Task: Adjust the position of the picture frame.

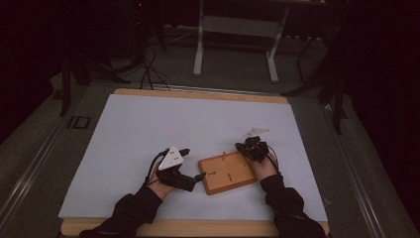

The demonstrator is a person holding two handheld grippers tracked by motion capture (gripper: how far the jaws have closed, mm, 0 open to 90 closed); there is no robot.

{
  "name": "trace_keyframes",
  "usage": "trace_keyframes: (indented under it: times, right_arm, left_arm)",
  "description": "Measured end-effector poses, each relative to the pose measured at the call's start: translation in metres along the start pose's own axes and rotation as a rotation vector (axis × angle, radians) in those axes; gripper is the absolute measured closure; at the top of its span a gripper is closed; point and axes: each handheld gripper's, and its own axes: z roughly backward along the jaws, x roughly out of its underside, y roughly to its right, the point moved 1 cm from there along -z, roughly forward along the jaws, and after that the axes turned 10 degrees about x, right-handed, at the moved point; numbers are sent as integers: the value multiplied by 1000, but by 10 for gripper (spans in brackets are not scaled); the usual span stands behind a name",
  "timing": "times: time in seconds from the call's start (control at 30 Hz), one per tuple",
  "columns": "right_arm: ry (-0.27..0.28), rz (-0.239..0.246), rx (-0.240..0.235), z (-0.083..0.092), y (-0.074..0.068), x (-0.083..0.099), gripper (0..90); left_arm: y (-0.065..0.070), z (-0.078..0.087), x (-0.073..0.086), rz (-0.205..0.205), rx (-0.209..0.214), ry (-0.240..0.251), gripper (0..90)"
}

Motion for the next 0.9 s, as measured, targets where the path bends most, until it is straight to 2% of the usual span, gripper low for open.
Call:
trace_keyframes:
  times: [0.17,0.43,0.67,0.9]
  right_arm:
    - [-5,4,-6,2,1,-1,900]
    - [-28,-27,-22,8,6,3,900]
    - [-27,-25,7,19,4,14,900]
    - [-27,-43,2,30,5,25,900]
  left_arm:
    - [0,-1,0,-6,-2,-9,11]
    - [-1,-1,1,-4,-3,-7,11]
    - [0,-1,0,-5,-3,-10,11]
    - [1,-2,0,-10,0,-12,11]
